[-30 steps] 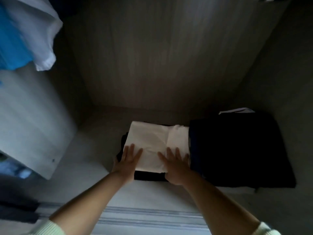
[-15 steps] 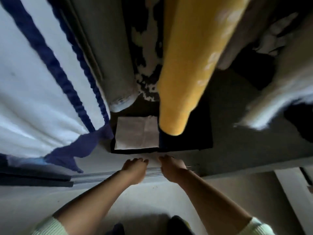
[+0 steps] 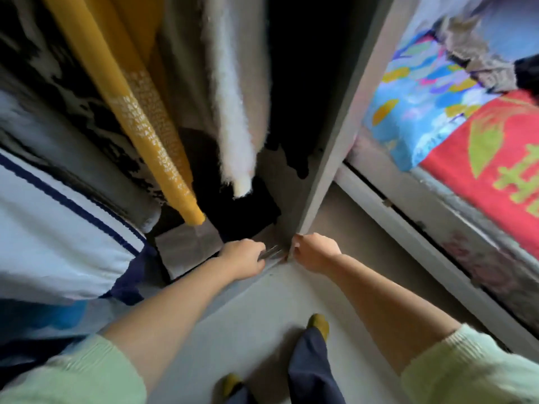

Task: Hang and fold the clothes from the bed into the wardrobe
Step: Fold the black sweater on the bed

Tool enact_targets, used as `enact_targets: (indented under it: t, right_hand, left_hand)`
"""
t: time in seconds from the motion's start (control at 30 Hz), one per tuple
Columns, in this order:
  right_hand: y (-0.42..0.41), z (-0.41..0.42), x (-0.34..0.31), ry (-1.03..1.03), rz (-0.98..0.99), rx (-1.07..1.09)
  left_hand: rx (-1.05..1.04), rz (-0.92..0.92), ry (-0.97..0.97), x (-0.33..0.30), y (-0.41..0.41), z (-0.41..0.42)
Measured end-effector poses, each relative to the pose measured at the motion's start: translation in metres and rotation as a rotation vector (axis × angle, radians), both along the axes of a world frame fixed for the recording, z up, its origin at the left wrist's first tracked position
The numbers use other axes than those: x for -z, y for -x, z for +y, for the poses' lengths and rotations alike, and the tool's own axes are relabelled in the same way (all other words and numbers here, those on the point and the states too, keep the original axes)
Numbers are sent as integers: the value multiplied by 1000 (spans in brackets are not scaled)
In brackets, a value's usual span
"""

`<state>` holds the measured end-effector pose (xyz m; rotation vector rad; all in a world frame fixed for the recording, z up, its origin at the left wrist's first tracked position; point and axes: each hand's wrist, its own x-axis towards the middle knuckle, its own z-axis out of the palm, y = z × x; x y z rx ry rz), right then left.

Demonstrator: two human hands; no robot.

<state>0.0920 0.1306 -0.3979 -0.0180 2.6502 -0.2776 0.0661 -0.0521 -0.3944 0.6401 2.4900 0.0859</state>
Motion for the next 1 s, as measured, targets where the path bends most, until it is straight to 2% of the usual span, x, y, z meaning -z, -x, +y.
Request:
enact_targets:
  t: [0.17,0.43,0.73,1.0]
  right_hand:
    - [-45,61,-73,3,30,199]
    - [-95,211,-140,-48,73,442]
    - [-159,396,-174,-130,38,573]
    - [-149,498,-147,-81,-16,707]
  left_hand:
    - [290,98,35,-76,-1,55]
    - [470,214,0,-149,0,214]
    - [568,210,-104,-180,-41,417]
    - [674,135,-79,-163,-14,532]
